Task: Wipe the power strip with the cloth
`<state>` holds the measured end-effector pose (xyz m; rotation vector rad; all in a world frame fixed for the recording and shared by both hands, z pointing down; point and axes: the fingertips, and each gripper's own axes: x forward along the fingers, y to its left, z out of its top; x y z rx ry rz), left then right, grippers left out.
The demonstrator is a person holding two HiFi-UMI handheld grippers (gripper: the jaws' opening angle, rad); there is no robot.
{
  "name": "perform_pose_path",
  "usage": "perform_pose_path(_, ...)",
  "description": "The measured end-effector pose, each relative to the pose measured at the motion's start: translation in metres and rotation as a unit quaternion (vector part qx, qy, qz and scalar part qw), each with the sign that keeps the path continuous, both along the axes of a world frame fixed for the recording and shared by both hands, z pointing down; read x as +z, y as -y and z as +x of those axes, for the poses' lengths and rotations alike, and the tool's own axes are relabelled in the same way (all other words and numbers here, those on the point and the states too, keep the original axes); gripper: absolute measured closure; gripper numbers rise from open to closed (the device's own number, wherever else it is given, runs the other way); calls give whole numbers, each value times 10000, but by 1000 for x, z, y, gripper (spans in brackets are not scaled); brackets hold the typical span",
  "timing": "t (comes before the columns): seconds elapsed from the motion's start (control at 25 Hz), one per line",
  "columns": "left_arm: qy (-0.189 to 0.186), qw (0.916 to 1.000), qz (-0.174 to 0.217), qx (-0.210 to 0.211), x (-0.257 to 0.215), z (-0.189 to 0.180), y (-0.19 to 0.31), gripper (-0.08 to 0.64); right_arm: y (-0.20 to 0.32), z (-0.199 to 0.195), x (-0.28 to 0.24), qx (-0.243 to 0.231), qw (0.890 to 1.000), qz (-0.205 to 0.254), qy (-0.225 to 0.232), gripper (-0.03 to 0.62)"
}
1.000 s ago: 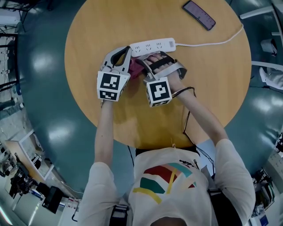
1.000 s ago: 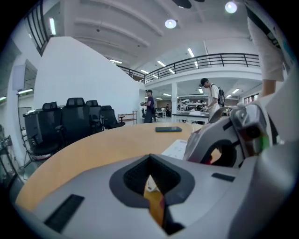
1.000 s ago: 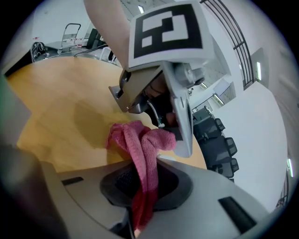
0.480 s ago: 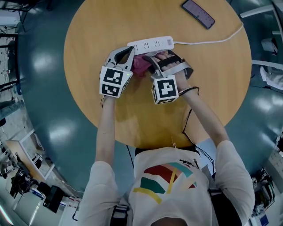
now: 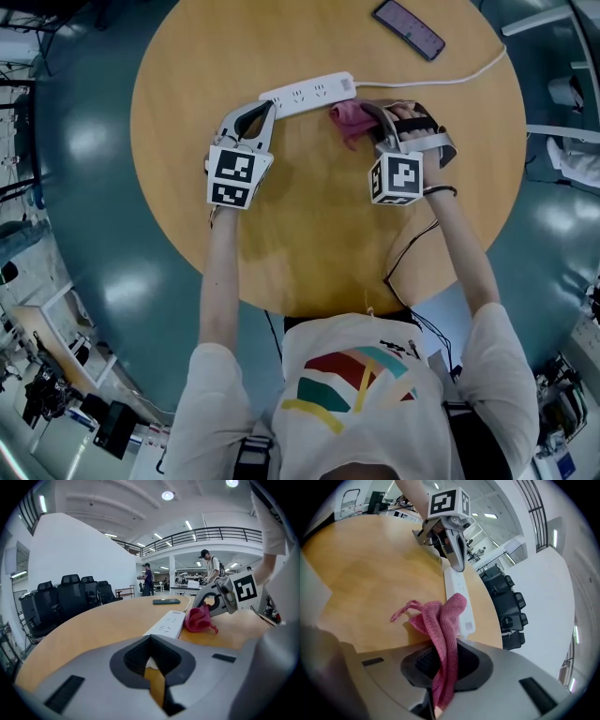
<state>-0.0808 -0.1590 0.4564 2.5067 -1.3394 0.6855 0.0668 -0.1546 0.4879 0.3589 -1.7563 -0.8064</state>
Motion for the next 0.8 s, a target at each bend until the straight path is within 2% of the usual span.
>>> perform_pose_path(0.24,-1,10000,-31,-89,4,0,-1,526,4,16,-1,135,9999,16,-48,552)
perform_pose_path(0.32,-47,9989,-137,-440,1,4,-1,526,6,19,-12,313,9988,-199,326,552)
perform_pose_path(0.4,-431,9949,-240,-878,-7,19,-2,526,13,18,-29,492,9922,-637,948,552)
perform_pose_path(0.48,-789,9896,-316,-1164,-9,36,-2,526,25,3,-48,385,9820,-1121,1469,552)
perform_pose_path(0.52,-777,9884,-322,-1267,-7,40,-2,526,29,-10,-57,170,9776,-1352,1601,552)
perform_pose_path(0.64,-717,9847,-333,-1551,1,42,0,526,37,-52,-73,-761,9614,-2130,1565,552)
perform_pose_path(0.72,-851,9812,-316,-1704,0,46,4,526,43,-72,-79,-1232,9402,-2853,1391,552)
perform_pose_path(0.8,-749,9813,-216,-1762,-3,51,7,526,50,-93,-81,-1555,9153,-3549,1101,554)
